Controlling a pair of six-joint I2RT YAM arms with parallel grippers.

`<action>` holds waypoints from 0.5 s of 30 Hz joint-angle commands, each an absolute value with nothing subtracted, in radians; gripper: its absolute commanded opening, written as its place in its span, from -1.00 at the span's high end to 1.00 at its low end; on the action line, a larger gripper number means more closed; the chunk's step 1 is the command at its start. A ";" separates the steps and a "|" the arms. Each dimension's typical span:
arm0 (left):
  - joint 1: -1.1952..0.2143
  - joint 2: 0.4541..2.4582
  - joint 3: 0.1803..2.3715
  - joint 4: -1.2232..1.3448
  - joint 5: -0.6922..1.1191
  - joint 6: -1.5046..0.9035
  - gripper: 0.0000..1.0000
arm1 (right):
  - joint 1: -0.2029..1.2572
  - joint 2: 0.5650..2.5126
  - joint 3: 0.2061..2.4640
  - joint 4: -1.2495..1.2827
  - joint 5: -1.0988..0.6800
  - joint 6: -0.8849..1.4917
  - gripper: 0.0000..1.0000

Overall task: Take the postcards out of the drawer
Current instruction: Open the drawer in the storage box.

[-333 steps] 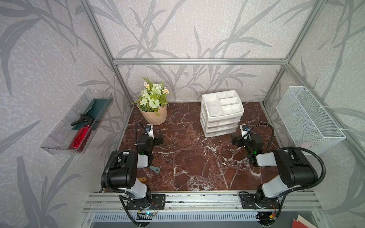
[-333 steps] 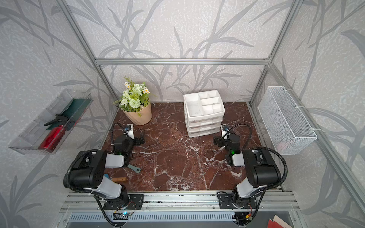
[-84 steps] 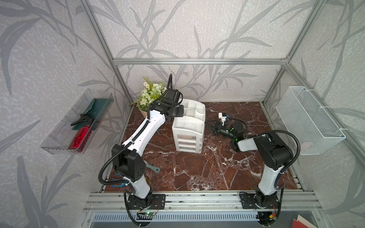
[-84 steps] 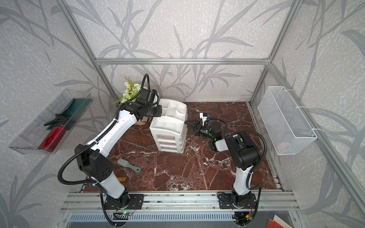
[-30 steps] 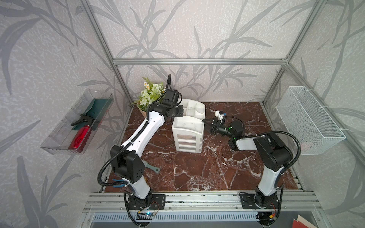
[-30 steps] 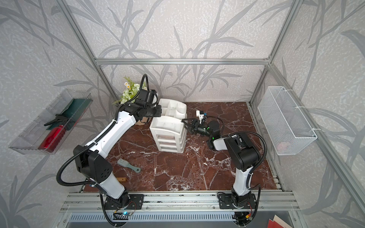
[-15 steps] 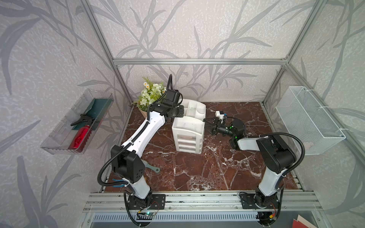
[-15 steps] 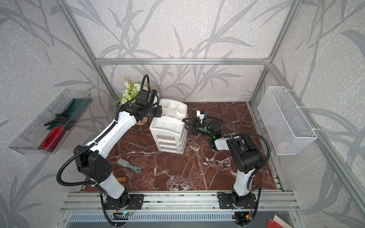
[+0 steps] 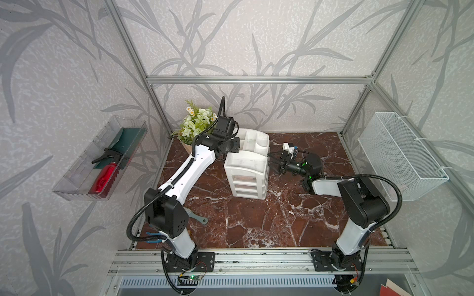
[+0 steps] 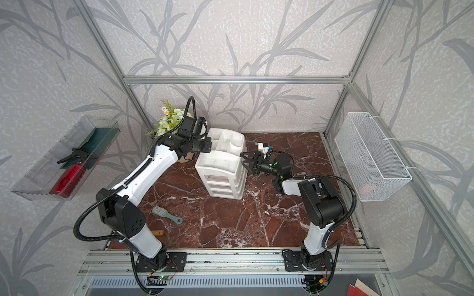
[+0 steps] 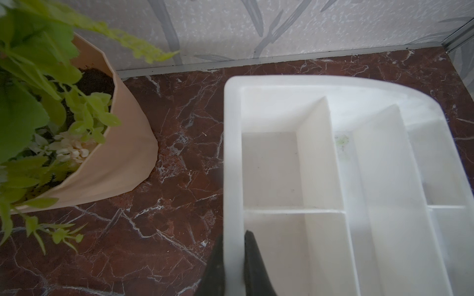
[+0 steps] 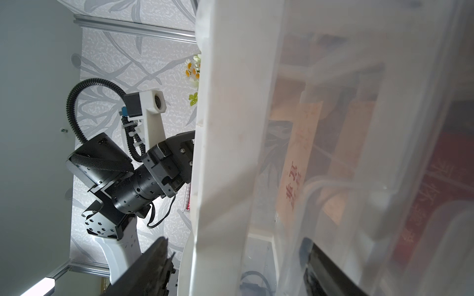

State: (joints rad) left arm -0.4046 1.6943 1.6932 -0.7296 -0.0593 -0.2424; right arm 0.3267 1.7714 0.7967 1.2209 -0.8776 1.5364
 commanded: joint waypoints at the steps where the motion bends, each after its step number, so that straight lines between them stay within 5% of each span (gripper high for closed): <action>1: -0.403 1.753 1.649 -0.819 -0.149 -0.213 1.00 | 0.294 1.660 0.808 1.405 -0.880 1.531 -0.58; 15: -0.403 1.747 1.655 -0.822 -0.161 -0.214 1.00 | 0.236 1.645 0.749 1.405 -0.892 1.525 -0.58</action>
